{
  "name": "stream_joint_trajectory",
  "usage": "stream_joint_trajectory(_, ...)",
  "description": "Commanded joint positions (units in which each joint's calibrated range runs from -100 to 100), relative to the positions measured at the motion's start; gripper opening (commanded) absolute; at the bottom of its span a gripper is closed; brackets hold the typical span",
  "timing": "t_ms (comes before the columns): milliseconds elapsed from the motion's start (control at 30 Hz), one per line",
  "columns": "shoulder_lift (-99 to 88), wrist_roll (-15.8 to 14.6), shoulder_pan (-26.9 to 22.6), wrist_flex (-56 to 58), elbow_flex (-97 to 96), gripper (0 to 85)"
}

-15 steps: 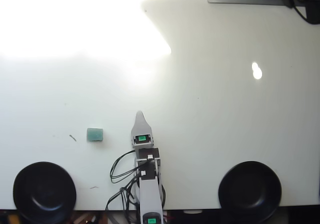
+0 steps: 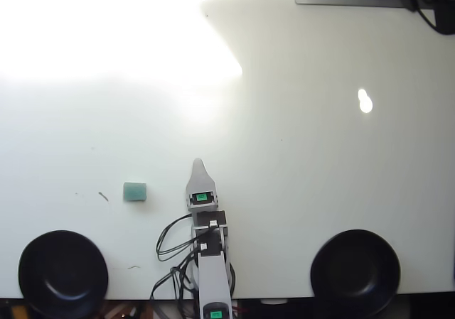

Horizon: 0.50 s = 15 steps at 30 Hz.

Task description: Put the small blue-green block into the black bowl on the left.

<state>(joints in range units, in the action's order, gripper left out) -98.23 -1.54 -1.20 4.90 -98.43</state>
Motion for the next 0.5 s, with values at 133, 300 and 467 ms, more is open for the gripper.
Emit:
stream_joint_trajectory(133,-0.38,0.0,-0.05,-0.15,-1.57,49.3)
stream_joint_trajectory(300,-0.38,0.0,-0.63,-0.31,-1.57,49.3)
stream_joint_trajectory(467,-0.38,0.05,-1.12,-0.23,-1.57,49.3)
